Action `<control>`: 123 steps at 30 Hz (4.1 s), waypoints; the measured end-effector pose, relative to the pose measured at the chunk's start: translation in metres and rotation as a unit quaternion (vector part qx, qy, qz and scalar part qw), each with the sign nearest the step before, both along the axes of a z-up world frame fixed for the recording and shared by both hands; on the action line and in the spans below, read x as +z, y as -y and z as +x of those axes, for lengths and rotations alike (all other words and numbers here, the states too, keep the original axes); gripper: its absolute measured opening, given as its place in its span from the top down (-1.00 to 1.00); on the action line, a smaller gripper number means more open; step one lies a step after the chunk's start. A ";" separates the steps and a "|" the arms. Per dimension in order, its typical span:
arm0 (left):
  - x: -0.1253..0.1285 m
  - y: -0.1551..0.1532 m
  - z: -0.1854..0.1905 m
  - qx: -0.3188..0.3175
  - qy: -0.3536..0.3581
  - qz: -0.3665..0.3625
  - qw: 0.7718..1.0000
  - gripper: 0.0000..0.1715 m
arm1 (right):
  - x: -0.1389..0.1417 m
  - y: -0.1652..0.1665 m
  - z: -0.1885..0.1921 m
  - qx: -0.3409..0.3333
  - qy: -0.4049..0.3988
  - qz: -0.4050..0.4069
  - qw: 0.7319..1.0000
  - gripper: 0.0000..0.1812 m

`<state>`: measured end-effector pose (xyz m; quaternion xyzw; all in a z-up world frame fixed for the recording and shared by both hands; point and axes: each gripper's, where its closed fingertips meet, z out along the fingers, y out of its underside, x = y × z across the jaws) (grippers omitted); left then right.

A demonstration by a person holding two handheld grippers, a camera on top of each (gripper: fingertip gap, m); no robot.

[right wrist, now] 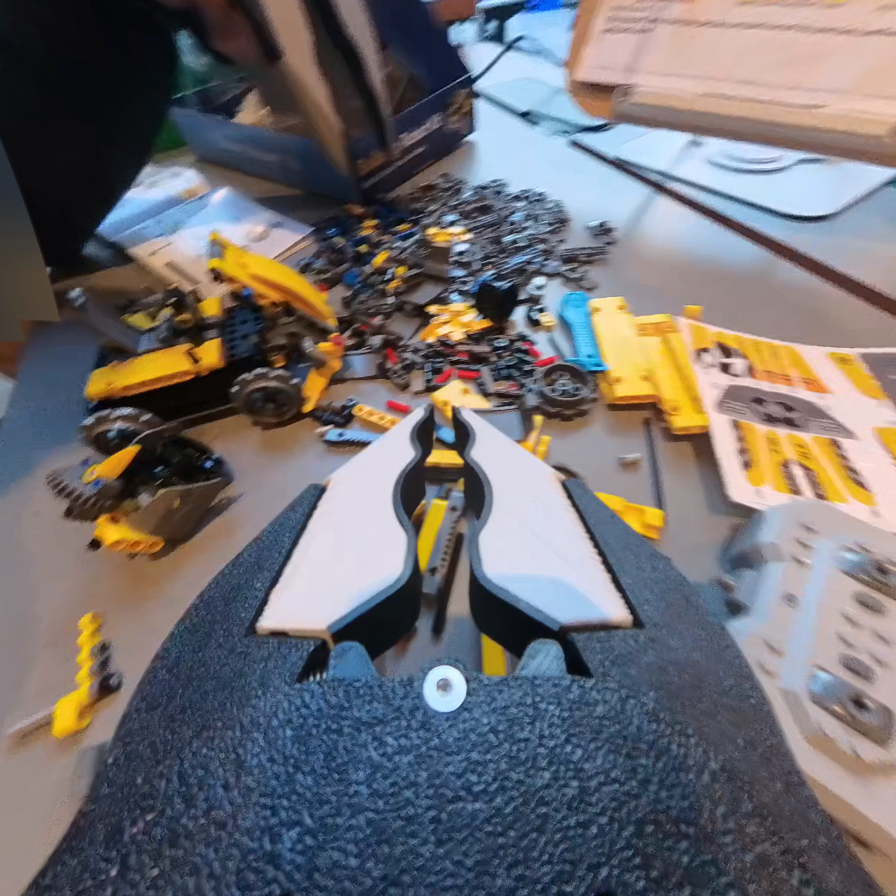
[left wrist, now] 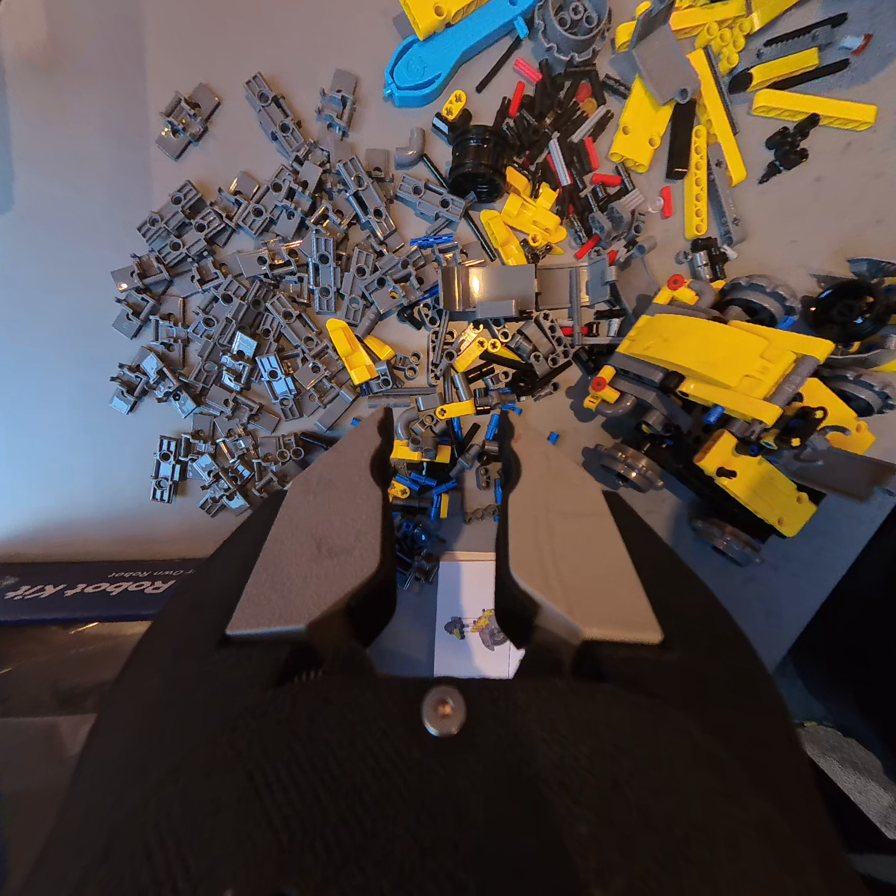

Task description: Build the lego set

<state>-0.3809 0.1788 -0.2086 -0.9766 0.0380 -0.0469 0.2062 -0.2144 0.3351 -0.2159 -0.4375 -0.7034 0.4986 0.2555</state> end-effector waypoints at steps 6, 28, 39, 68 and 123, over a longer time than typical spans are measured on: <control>0.000 0.001 0.000 -0.001 0.002 -0.001 1.000 0.50 | -0.026 0.042 0.026 0.122 0.051 0.077 0.988 0.90; 0.008 0.003 -0.004 0.008 -0.002 0.010 1.000 0.50 | -0.051 0.046 0.029 0.135 0.107 0.098 0.980 0.96; 0.007 0.003 -0.004 0.007 -0.005 0.007 1.000 0.50 | -0.047 0.046 0.027 0.137 0.100 0.089 0.982 0.96; 0.001 0.003 -0.004 0.007 -0.005 -0.002 1.000 0.50 | -0.036 0.033 0.010 0.079 0.183 -0.126 0.972 0.96; 0.037 -0.061 0.123 -0.164 0.123 0.146 0.968 0.67 | 0.053 0.055 0.003 0.112 -0.039 -0.222 0.968 0.98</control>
